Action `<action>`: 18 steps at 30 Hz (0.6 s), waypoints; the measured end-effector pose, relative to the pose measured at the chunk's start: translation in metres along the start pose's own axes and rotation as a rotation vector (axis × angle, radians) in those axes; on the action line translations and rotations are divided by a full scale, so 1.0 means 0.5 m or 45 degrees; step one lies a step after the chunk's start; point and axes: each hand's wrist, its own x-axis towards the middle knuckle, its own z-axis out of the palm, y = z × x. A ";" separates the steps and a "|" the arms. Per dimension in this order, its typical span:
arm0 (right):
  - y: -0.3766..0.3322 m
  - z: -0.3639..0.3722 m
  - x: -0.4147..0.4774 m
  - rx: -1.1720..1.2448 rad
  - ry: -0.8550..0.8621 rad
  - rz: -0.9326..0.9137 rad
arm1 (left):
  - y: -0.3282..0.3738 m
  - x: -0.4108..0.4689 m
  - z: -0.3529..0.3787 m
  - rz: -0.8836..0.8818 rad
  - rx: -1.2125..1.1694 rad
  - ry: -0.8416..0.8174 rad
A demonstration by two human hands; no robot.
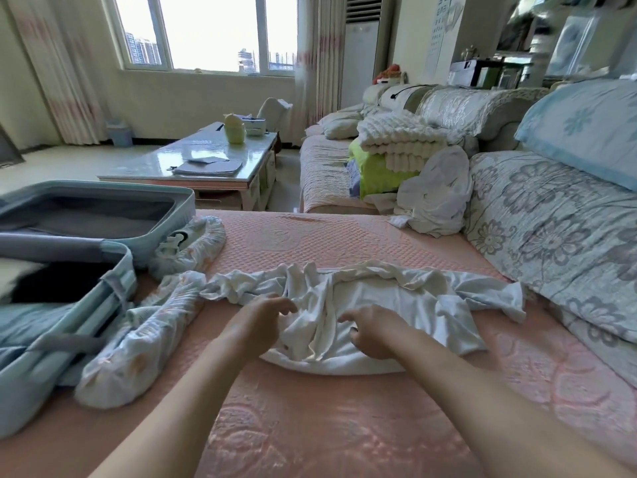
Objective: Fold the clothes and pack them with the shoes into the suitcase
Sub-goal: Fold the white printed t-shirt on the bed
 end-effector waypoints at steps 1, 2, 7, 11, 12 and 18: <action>-0.017 0.002 0.016 0.025 0.029 -0.029 | -0.019 0.008 -0.005 0.023 0.090 0.033; -0.033 0.004 0.035 0.041 0.071 -0.064 | -0.041 0.019 -0.007 0.047 0.171 0.069; -0.091 0.018 0.163 0.124 0.297 -0.199 | -0.156 0.105 -0.017 0.020 0.429 0.104; -0.126 0.030 0.284 0.098 0.359 -0.250 | -0.212 0.178 -0.031 -0.198 0.681 -0.079; -0.132 0.033 0.316 0.080 0.370 -0.254 | -0.224 0.189 -0.028 -0.265 0.661 -0.093; -0.177 0.035 0.450 -0.067 0.183 -0.158 | -0.286 0.204 -0.018 -0.235 0.264 0.032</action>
